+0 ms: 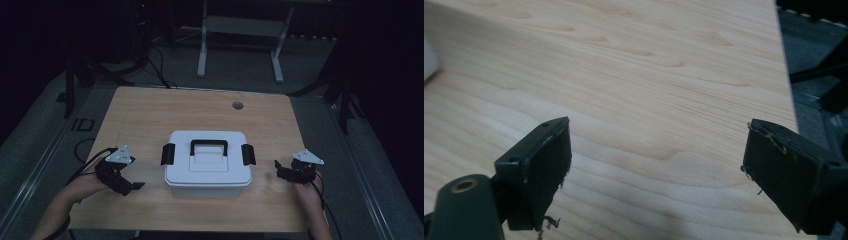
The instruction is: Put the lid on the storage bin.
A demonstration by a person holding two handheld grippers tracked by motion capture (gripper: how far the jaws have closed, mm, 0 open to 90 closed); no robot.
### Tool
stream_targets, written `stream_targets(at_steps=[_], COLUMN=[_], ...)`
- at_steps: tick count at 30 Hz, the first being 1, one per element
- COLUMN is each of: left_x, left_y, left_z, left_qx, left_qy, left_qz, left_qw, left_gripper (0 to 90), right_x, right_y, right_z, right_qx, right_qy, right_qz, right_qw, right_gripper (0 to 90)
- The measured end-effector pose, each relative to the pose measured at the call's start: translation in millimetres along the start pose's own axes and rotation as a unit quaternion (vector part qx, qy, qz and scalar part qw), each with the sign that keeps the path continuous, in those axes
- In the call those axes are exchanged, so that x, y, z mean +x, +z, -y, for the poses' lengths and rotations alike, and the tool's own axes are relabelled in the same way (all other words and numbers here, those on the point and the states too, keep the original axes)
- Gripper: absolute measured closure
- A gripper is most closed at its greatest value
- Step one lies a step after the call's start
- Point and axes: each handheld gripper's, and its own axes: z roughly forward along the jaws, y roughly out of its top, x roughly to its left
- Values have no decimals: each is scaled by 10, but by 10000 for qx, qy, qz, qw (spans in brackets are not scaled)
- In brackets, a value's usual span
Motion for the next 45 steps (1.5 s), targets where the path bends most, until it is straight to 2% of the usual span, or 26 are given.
stream_targets(at_steps=[2, 8, 9, 11, 13, 15, 21, 24, 28, 32, 33, 34, 39, 42, 45], left_x=[16, 21, 21, 22, 24, 27, 10, 28, 24, 22, 24, 26, 48, 63, 61], left_y=[34, 120, 145, 162, 162, 157, 184, 200, 223, 227, 212, 205, 159, 159, 180], left_z=[65, 201, 251, 292, 319, 344, 419, 473, 500, 504, 511, 518, 547, 551, 546], left_qx=[-106, -169, -246, -264, -330, -500, -688, -898, -952, -993, -1102, -1135, -1297, -1304, -1217], left_qy=[-133, -244, -368, -441, -467, -561, -605, -755, -777, -782, -837, -842, -985, -1015, -1004], left_qz=[-17, -95, -59, -46, -125, -131, -331, -381, -482, -477, -472, -497, -521, -526, -497], left_qw=[9999, 9995, 9990, 9987, 9983, 9971, 9952, 9924, 9913, 9908, 9893, 9887, 9853, 9849, 9862], left_gripper=[27, 27, 27, 33, 34, 34, 32, 32, 33, 32, 32, 32, 30, 30, 30], right_x=[4, 23, 26, 20, 16, 19, 37, 46, 58, 60, 58, 48, 36, 28, 26], right_y=[-1, 3, 4, 5, 5, 8, 10, 10, 7, 8, 9, 5, 7, 6, 7], right_z=[11, 37, 42, 55, 62, 72, 107, 120, 128, 135, 136, 140, 150, 146, 149], right_qx=[12, -2, -10, -52, -71, -97, -169, -217, -237, -237, -231, -253, -242, -258, -252], right_qy=[10, 11, 11, 65, 107, 120, 120, 121, 113, 100, 88, 155, 162, 186, 174], right_qz=[44, 105, 116, 166, 189, 228, 353, 405, 413, 413, 417, 405, 397, 389, 387], right_qw=[10000, 9999, 9999, 9998, 9997, 9996, 9992, 9989, 9988, 9988, 9988, 9987, 9988, 9987, 9988], right_gripper=[118, 118, 118, 118, 118, 118, 118, 118, 118, 118, 118, 118, 118, 118, 118])
